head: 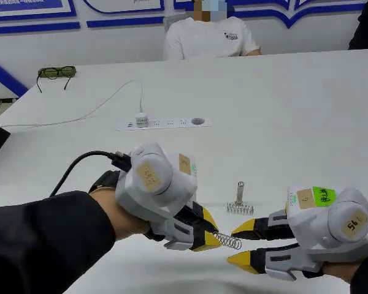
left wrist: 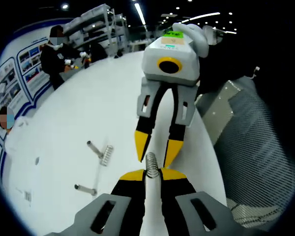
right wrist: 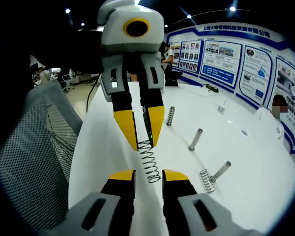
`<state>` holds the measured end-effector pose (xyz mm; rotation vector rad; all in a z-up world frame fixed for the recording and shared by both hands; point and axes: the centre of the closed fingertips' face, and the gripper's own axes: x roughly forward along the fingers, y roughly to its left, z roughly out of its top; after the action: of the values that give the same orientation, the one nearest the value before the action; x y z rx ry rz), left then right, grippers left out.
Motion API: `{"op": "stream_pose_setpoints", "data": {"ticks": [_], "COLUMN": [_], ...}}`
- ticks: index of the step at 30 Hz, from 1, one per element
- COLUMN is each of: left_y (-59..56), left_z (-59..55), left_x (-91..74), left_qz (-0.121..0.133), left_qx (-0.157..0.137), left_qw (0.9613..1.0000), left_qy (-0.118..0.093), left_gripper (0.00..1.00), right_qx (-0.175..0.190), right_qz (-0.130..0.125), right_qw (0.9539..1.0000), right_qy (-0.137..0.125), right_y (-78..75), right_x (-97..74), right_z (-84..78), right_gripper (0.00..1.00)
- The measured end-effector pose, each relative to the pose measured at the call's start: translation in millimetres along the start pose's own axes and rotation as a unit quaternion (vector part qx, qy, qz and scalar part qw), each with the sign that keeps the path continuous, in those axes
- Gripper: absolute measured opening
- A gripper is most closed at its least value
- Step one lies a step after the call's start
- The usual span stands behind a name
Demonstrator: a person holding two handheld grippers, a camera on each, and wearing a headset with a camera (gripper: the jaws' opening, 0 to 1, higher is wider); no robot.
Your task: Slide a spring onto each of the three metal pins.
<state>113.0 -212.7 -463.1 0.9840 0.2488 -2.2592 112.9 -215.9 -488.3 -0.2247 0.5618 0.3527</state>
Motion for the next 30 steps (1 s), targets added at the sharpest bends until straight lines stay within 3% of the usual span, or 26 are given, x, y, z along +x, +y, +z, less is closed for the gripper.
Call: {"op": "stream_pose_setpoints", "data": {"ticks": [11, 30], "left_y": [-4.4, -8.2], "left_z": [10.7, 29.3], "left_x": [-0.3, 4.9], "left_qz": [-0.005, -0.013], "left_qx": [-0.004, 0.002], "left_qw": [0.9999, 0.9993], "left_qy": [-0.014, -0.035], "left_gripper": [0.1, 0.1], "right_qx": [-0.013, -0.01], "right_qz": [0.002, 0.01], "right_qw": [0.9999, 0.9999], "right_qy": [0.002, -0.005], "right_y": [0.6, 4.1], "right_x": [0.1, 1.4], "right_z": [-1.3, 1.1], "right_gripper": [0.13, 0.13]}}
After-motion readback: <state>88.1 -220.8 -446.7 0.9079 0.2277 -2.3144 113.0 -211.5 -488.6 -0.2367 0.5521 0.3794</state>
